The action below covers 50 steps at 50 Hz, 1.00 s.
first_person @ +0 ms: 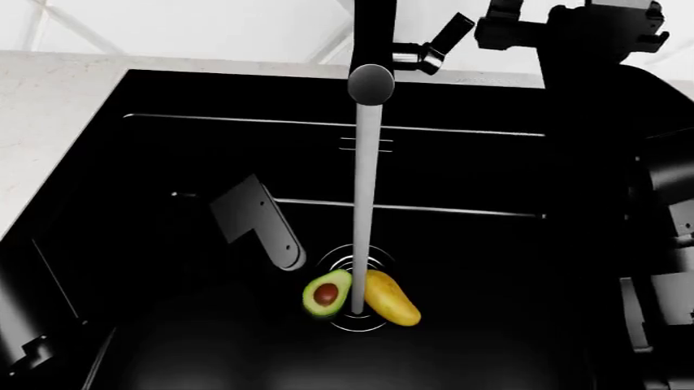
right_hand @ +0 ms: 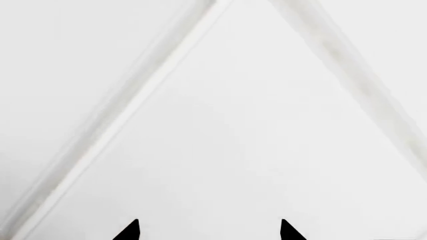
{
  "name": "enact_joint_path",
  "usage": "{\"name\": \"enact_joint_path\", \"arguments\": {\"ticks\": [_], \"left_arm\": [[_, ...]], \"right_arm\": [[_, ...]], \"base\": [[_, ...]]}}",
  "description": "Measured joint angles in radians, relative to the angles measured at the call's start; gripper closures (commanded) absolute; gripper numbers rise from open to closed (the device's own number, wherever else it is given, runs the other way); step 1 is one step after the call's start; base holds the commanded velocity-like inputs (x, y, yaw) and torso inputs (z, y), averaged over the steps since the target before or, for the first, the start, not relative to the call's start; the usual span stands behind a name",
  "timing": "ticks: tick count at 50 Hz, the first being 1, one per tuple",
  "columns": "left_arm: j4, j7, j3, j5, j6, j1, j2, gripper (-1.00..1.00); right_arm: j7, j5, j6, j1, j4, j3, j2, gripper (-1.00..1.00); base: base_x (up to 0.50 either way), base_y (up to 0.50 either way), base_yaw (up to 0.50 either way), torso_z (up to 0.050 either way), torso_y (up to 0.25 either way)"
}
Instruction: Pick up the fruits and vegetables and place them in the sink. Turn on the sink faucet to wash them. Then turn the sink off and put them in the tray.
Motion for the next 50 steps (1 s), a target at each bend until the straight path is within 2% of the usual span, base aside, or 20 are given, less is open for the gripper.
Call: {"name": "enact_joint_path", "arguments": {"ticks": [21,50], "left_arm": [[0.001,-0.002,0.001,-0.001,-0.004,-0.005,0.003,-1.0],[0.005,0.0,0.006,0.002,-0.007,-0.012,0.006,-1.0]], "right_arm": [[0.028,-0.006,0.007,-0.049,-0.075,0.018,0.045,-1.0],[-0.01,-0.033,-0.037,-0.061,0.054,0.0,0.011,-1.0]], "base": [[0.0,0.0,0.0,0.0,0.0],[0.0,0.0,0.0,0.0,0.0]]}}
